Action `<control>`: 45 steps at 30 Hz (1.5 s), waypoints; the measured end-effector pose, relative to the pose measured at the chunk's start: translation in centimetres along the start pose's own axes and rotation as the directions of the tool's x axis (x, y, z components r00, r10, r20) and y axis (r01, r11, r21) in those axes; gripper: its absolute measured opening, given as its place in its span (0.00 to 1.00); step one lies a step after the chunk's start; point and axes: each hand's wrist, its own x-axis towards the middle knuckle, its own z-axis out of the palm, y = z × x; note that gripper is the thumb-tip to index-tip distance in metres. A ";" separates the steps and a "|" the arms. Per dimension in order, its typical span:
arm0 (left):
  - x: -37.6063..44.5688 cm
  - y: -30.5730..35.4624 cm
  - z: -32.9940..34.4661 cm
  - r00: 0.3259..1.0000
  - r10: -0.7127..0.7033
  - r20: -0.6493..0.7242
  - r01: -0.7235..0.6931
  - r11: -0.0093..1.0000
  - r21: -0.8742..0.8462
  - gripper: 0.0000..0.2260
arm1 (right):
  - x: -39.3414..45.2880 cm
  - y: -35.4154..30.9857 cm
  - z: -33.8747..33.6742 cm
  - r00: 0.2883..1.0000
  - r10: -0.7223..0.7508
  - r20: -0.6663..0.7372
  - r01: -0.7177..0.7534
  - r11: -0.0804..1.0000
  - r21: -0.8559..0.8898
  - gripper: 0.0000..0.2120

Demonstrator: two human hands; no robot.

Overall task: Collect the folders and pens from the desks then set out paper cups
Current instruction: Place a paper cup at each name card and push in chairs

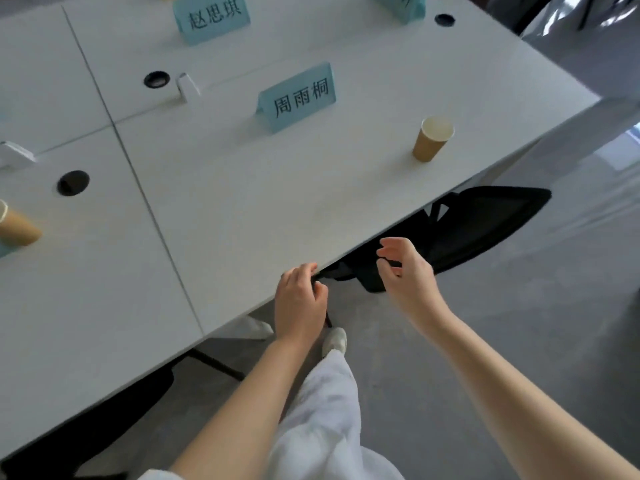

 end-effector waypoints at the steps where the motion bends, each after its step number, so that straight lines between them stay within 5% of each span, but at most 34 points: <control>1: 1.2 0.4 0.5 1.000 -0.008 0.005 0.008 1.000 -0.002 0.15 | 1.4 -0.4 -0.5 1.000 -0.002 0.004 0.002 1.000 0.005 0.15; 14: 14.8 9.0 7.0 0.996 -0.011 0.085 0.008 1.000 0.027 0.21 | 17.3 1.0 -8.6 0.990 0.139 0.034 -0.140 0.990 0.005 0.16; 24: 18.4 14.7 16.4 0.978 -0.196 0.072 0.181 0.968 0.174 0.25 | 27.9 8.3 -14.4 0.962 0.169 0.213 -0.175 0.985 0.009 0.26; 34: 19.0 15.9 21.5 0.930 -0.366 0.028 0.325 0.856 0.403 0.30 | 37.1 10.2 -15.6 0.907 -0.072 0.416 0.104 0.993 -0.054 0.45; 45: 20.2 15.1 23.1 0.922 -0.375 -0.099 0.381 0.828 0.411 0.26 | 40.0 9.9 -12.6 0.915 -0.140 0.379 0.156 0.988 -0.011 0.31</control>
